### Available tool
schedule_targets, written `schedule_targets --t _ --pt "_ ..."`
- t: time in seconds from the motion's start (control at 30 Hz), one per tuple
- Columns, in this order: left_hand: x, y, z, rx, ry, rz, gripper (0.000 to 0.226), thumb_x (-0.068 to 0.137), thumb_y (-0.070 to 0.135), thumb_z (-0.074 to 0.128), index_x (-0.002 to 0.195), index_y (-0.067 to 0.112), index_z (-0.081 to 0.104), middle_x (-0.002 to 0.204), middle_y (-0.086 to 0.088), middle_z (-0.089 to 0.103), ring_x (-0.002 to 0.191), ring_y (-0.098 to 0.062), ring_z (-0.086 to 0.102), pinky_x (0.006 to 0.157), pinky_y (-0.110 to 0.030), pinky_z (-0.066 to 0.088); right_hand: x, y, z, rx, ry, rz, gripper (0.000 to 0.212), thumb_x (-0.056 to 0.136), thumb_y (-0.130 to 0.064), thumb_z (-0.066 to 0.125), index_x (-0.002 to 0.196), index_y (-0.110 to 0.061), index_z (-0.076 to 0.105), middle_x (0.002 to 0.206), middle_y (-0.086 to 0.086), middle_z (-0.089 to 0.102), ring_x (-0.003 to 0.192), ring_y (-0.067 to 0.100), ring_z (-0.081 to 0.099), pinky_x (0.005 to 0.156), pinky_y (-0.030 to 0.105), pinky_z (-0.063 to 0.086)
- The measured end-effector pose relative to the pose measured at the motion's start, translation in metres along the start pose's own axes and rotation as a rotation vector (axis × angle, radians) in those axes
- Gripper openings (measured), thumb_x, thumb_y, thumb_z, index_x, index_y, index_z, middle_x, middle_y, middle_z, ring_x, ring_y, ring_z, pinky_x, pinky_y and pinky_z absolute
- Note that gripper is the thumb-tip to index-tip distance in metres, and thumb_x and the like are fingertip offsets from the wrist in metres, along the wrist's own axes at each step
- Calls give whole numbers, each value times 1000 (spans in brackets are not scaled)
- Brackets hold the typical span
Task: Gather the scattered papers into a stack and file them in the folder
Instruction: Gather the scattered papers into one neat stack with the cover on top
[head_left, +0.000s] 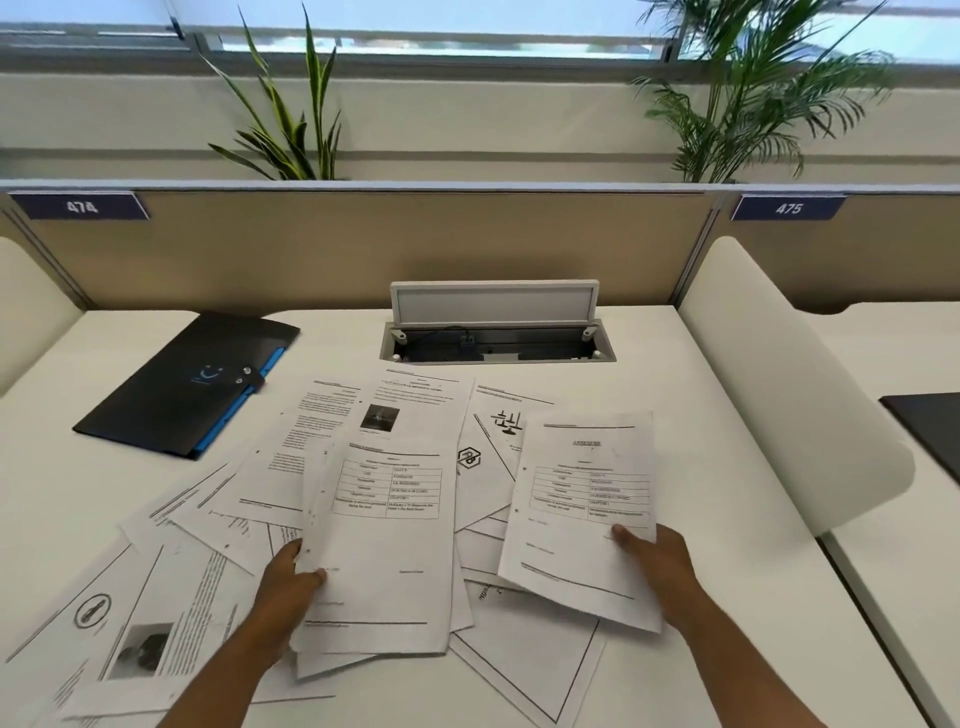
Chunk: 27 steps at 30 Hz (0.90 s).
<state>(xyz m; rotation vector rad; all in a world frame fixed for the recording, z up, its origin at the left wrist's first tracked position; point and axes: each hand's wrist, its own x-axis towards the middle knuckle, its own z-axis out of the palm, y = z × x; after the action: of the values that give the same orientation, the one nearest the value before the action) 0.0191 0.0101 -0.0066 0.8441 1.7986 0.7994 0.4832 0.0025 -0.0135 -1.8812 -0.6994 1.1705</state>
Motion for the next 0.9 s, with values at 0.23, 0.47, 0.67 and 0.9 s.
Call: schedule_targets --t 0.23,0.47,0.67,0.9 --pt "-1 0 5 -2 43 -26 35 91 0 63 125 7 58 113 -12 67 98 -29 62 86 -36 47 -5 -35 52 -151 -8 -76 28 93 -25 75 117 -11 74 114 10 77 105 31 71 99 45 56" --pt "-5 1 7 59 72 -28 36 90 4 64 125 8 58 115 -12 67 102 -31 61 91 -38 48 3 -64 100 -11 -53 -23 30 90 -15 75 120 -13 72 119 9 75 107 30 71 100 46 56" --pt "-3 -2 4 67 42 -27 35 90 4 64 124 11 57 116 -10 67 104 -30 61 94 -39 47 7 -77 134 261 -118 115 47 80 0 81 124 -9 64 119 12 72 105 32 70 89 45 59" --pt "-1 -2 3 84 36 -30 34 92 6 63 124 14 56 116 -6 66 105 -28 61 95 -39 47 11 -75 164 172 -180 100 40 77 5 80 115 -7 75 106 12 76 93 31 72 94 47 59"
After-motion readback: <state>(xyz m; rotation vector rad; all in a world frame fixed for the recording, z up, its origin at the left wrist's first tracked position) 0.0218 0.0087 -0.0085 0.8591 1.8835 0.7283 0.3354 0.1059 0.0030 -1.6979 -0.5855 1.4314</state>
